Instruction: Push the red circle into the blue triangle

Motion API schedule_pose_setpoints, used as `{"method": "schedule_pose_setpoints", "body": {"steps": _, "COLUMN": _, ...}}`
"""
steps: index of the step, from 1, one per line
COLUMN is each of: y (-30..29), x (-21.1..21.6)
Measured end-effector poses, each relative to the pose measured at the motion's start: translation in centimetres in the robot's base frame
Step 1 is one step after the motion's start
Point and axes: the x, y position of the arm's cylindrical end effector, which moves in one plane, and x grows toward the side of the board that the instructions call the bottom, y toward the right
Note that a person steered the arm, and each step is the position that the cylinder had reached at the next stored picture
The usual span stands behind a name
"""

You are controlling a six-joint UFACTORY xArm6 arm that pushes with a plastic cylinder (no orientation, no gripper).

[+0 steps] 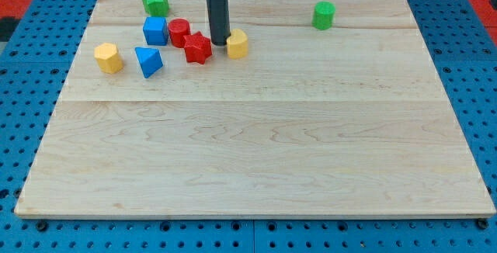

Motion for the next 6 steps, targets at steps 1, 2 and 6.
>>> {"method": "schedule_pose_setpoints", "body": {"steps": 1, "y": 1.4, "x": -0.2}}
{"method": "schedule_pose_setpoints", "body": {"steps": 2, "y": 1.2, "x": -3.0}}
{"method": "schedule_pose_setpoints", "body": {"steps": 6, "y": -9.8, "x": -1.3}}
